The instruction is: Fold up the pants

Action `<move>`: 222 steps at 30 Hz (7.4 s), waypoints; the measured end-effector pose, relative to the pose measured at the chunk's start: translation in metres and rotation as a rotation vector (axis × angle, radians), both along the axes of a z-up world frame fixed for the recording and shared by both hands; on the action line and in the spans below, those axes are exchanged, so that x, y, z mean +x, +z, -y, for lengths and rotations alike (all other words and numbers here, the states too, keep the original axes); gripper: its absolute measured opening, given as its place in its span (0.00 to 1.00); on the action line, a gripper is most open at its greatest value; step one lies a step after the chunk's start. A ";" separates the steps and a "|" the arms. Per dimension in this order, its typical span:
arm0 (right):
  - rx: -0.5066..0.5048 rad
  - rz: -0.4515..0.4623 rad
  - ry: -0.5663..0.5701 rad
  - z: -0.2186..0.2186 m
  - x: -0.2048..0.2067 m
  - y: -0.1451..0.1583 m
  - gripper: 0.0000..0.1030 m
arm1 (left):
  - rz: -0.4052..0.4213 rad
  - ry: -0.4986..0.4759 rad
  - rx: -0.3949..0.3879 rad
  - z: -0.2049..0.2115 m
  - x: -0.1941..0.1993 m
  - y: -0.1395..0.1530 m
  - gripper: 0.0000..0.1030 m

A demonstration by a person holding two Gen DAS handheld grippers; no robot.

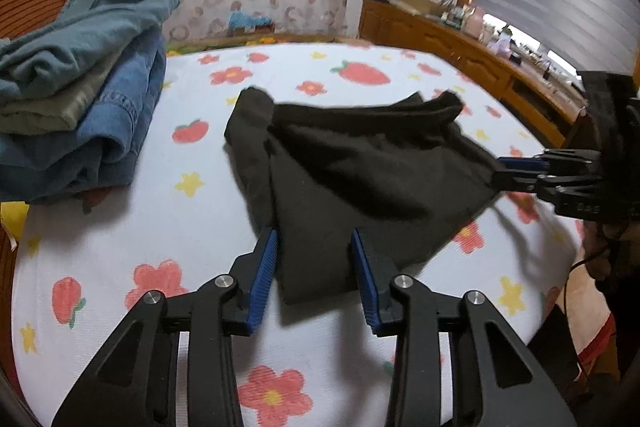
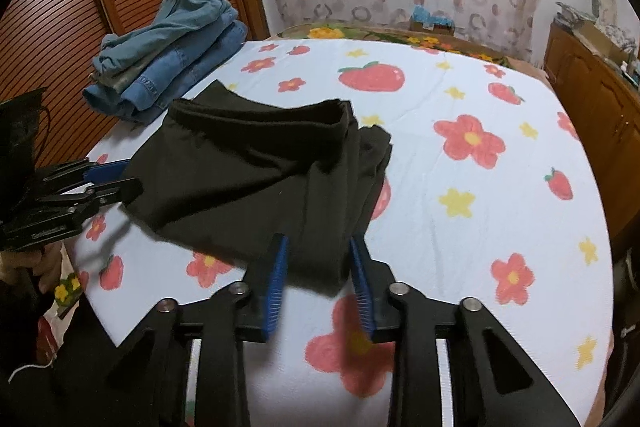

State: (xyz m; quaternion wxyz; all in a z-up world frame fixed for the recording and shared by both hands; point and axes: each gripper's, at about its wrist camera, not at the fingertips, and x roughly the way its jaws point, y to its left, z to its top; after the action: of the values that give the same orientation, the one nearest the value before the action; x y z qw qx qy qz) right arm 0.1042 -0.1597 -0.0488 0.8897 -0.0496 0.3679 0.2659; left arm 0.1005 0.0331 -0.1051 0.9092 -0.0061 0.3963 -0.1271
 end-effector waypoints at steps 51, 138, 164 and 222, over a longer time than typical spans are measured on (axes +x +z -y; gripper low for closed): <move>-0.019 0.096 0.021 -0.007 -0.010 0.003 0.39 | 0.030 -0.033 -0.067 -0.002 -0.026 0.015 0.74; -0.018 0.078 -0.013 -0.010 0.000 0.019 0.40 | 0.090 0.025 -0.006 -0.005 0.018 0.027 0.77; -0.045 -0.029 -0.034 -0.022 0.044 -0.004 0.45 | -0.036 0.021 -0.029 -0.011 0.049 -0.001 0.62; 0.069 0.140 -0.016 -0.020 -0.005 0.009 0.12 | 0.172 -0.025 -0.070 0.005 -0.003 0.042 0.19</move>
State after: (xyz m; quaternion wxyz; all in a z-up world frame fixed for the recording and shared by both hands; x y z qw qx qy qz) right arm 0.0996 -0.1394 -0.0396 0.9166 -0.0342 0.2956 0.2671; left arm 0.0974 0.0284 -0.0627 0.9375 -0.0222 0.3122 -0.1522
